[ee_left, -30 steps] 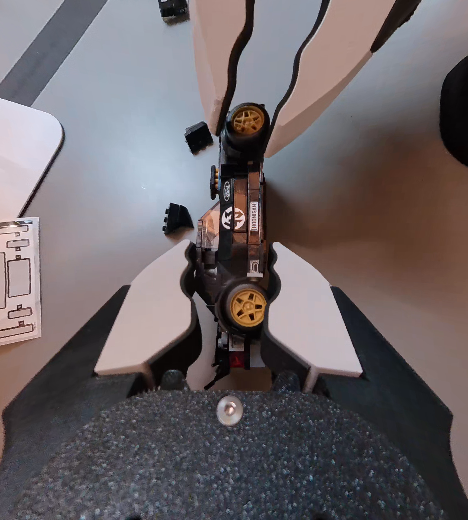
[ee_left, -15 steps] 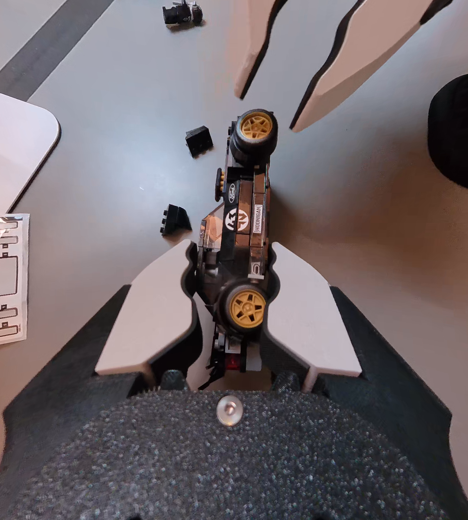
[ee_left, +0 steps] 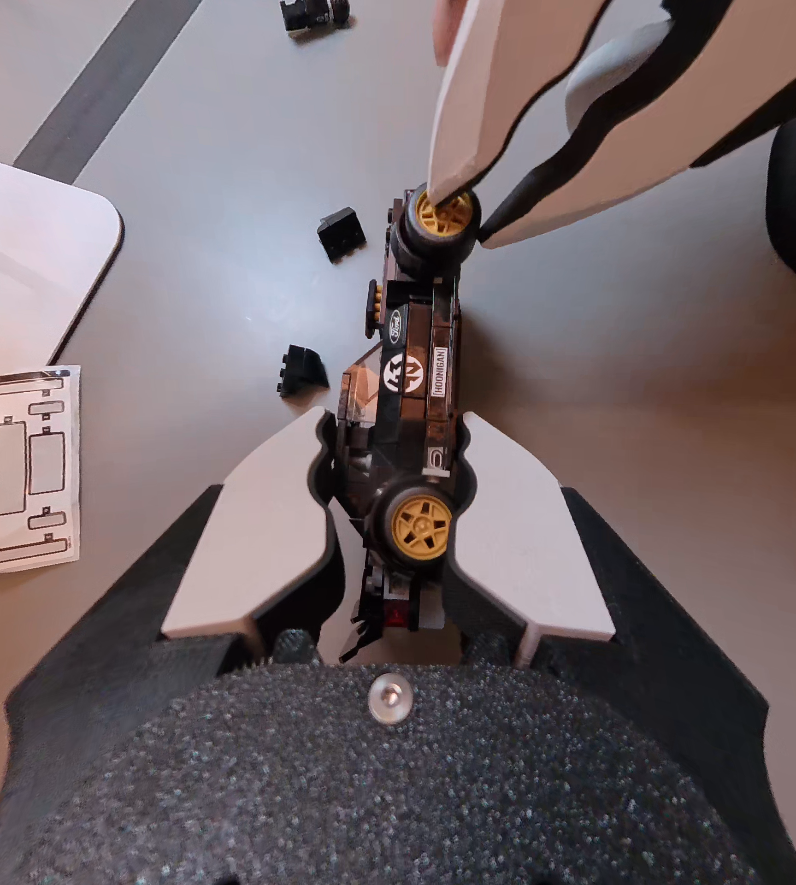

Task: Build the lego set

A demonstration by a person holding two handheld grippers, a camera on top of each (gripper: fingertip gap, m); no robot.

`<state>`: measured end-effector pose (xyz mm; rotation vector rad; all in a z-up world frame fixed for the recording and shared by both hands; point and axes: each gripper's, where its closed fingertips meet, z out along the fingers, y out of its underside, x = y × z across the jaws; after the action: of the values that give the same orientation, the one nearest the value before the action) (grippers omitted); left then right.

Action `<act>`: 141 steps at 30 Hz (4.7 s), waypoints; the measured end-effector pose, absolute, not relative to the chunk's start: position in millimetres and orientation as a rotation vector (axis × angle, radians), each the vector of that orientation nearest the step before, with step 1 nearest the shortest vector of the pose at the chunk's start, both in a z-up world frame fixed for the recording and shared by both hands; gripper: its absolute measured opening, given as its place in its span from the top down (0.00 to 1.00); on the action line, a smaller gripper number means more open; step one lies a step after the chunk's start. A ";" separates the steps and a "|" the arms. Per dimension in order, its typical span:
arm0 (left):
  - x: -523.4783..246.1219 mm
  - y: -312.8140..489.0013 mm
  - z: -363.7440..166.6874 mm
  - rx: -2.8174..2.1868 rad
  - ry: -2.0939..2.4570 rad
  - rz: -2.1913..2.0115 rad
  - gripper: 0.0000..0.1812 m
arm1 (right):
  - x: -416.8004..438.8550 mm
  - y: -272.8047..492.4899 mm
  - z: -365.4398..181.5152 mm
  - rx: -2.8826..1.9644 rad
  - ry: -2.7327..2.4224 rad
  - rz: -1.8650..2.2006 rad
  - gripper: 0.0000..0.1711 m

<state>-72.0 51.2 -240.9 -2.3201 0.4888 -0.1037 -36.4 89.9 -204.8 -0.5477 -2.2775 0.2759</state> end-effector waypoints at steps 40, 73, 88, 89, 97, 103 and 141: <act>-76.3 51.7 -242.5 -2.325 0.412 -0.170 0.74 | -58.7 102.8 -200.0 -0.895 -2.293 0.524 1.00; -77.8 53.6 -243.0 -2.323 0.354 -0.251 0.74 | -60.5 104.1 -193.2 -1.093 -2.267 0.834 0.98; -76.9 53.2 -243.1 -2.320 0.364 -0.243 0.74 | -51.2 99.1 -202.7 -1.118 -2.340 0.859 0.83; -76.8 53.1 -243.1 -2.320 0.366 -0.240 0.74 | -52.1 97.9 -204.8 -1.120 -2.348 0.879 0.83; -75.9 52.4 -243.2 -2.321 0.395 -0.209 0.74 | -46.4 96.9 -198.8 -1.017 -2.485 0.719 0.86; -75.2 51.7 -242.9 -2.321 0.418 -0.175 0.74 | -48.8 94.8 -207.1 -0.895 -2.606 0.440 0.86; -76.5 51.7 -243.5 -2.330 0.410 -0.190 0.74 | -48.8 92.7 -200.7 -0.761 -2.437 0.412 0.91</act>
<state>-76.5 51.7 -243.5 -2.3301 0.4102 -0.1895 -48.8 92.7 -200.7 -0.7613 -2.4366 0.4119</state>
